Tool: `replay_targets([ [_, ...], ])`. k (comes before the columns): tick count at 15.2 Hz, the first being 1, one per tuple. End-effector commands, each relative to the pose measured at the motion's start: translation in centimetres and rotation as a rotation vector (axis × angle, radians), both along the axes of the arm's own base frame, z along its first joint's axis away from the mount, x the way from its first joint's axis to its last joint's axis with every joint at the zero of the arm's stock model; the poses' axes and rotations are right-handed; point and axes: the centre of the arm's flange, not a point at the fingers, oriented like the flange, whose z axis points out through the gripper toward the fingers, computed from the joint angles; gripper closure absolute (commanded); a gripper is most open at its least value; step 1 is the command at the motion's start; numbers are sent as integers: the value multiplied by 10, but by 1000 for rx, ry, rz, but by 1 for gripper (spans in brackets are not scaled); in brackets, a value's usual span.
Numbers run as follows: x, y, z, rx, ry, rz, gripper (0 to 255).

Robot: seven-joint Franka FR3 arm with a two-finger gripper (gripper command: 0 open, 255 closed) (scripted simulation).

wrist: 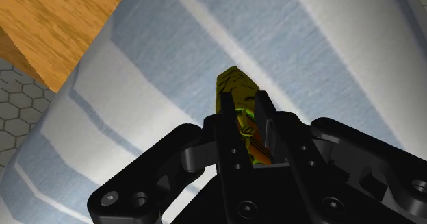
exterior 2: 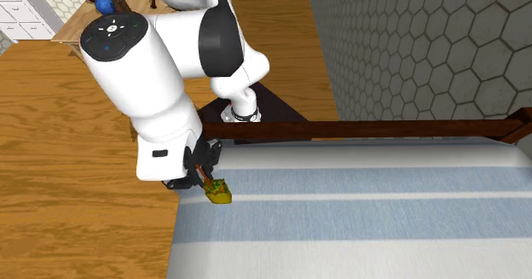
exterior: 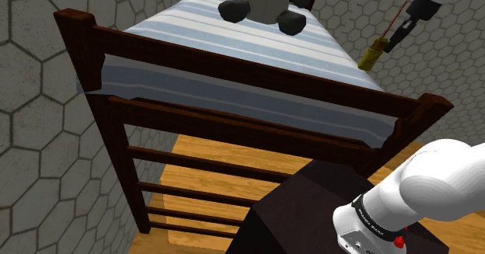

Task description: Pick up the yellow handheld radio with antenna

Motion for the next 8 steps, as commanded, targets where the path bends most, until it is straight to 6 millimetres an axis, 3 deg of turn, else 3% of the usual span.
replay_targets([
  [1, 0, -1, 12, 0, 0, 0, 255],
  [6, 0, -1, 38, 0, 0, 0, 255],
  [8, 0, -1, 39, 0, 0, 0, 255],
])
